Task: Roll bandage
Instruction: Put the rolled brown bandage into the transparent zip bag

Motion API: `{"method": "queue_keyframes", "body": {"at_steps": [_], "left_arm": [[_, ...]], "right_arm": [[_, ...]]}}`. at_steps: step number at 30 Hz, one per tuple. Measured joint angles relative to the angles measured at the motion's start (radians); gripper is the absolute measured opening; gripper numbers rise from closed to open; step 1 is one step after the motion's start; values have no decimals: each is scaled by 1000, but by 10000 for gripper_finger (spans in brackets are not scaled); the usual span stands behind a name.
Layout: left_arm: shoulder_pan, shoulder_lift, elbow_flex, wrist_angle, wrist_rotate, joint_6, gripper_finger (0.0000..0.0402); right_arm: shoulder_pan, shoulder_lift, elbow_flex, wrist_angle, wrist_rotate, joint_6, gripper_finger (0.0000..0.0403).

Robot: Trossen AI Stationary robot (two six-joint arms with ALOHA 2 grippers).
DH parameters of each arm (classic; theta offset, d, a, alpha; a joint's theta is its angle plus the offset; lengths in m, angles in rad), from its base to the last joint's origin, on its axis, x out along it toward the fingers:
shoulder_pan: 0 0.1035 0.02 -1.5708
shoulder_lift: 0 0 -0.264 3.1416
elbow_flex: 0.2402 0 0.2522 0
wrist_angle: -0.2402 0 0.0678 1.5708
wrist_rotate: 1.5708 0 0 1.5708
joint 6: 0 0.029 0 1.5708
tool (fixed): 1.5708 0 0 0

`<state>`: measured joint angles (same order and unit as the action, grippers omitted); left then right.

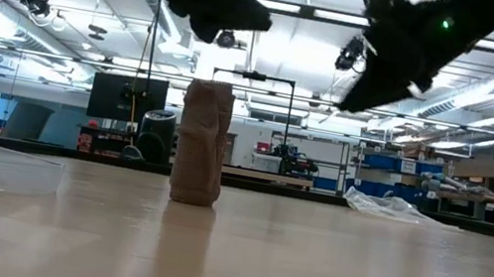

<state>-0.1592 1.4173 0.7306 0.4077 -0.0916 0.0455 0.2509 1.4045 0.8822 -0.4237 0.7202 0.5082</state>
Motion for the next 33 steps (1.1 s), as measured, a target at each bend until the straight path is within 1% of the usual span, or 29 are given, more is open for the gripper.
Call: {"method": "queue_keyframes", "body": {"at_steps": [2,5,6,8,11,13,16,19,23,27,30,31,33], "left_arm": [[10,-16,-49,71,13,-3,91],[15,-62,-88,97,58,-1,91],[16,-84,-89,93,60,3,91],[18,-120,-99,68,59,19,91],[18,-159,-102,-2,58,50,91],[22,-168,-97,-4,59,58,91],[31,-180,-100,-51,56,69,91],[37,-179,-100,-82,55,78,91],[37,-179,-100,-85,56,82,92],[37,-179,-107,-72,56,84,91],[39,-179,-145,-26,56,81,91],[40,-179,-160,-9,56,77,92],[41,-183,-188,29,55,60,92]], "right_arm": [[-38,-31,-1,-124,-7,-29,193],[-79,-47,-1,-250,-74,-243,174],[-93,-39,-1,-276,-79,-286,169],[-124,-14,-1,-331,-89,-328,159],[-172,47,-1,-381,-100,-334,151],[-196,94,-1,-390,-110,-334,150],[-227,165,-1,-385,-113,-350,151],[-259,225,-1,-380,-90,-355,152],[-316,276,-1,-376,-78,-363,153],[-372,301,-1,-358,-76,-386,149],[-401,304,-1,-347,-79,-398,126],[-408,304,-1,-341,-85,-408,113],[-421,303,-1,-320,-108,-431,73]]}}
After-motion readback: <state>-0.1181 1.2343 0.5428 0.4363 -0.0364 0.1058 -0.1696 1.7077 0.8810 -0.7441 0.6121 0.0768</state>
